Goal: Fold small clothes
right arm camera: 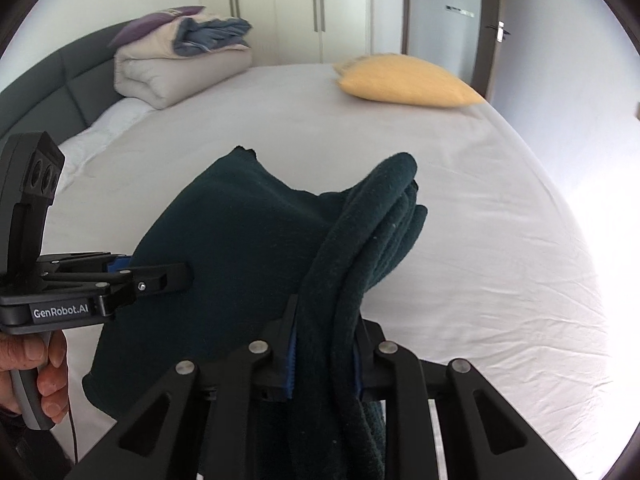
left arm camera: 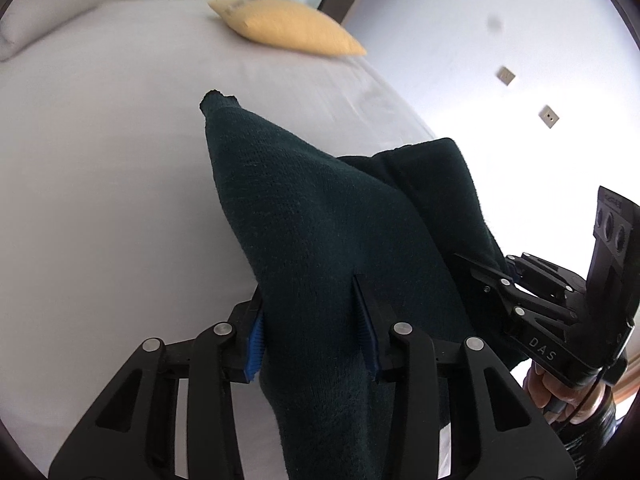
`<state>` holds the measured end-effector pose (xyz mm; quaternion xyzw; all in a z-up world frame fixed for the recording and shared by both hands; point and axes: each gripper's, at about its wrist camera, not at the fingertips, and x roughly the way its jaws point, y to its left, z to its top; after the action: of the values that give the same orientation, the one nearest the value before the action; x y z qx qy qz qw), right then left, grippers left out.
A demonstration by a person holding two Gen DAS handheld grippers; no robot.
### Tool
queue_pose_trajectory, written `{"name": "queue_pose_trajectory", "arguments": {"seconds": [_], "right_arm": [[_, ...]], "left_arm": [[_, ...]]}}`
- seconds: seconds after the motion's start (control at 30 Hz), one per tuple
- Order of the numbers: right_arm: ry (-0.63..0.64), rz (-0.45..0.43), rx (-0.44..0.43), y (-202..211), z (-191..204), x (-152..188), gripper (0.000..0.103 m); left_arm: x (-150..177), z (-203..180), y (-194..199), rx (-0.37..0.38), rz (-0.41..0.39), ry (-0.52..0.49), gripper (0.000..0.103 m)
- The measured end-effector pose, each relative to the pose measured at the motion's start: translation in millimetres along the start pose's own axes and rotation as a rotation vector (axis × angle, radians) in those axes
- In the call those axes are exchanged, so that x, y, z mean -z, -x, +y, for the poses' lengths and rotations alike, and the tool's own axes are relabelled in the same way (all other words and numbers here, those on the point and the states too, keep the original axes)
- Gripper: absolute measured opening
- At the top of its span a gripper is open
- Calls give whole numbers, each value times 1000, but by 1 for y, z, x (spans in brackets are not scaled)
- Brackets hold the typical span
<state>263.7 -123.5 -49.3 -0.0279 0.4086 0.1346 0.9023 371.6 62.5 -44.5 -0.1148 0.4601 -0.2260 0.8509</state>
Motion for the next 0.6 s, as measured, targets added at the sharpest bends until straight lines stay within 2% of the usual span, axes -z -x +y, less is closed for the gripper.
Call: {"name": "queue_pose_trajectory", "arguments": {"seconds": [0.2,0.33,0.6], "right_arm": [[14,-8,-90,5,71,-7,22],[25,3,-145,1,118,-2,22],[-1,56,-190,-28,177,23,22]], "left_arm": [[16,44,68,-70,-40,2,36],[35,81,99,-111,-44,26,36],[64,137,111,-147,-21,87,36]]}}
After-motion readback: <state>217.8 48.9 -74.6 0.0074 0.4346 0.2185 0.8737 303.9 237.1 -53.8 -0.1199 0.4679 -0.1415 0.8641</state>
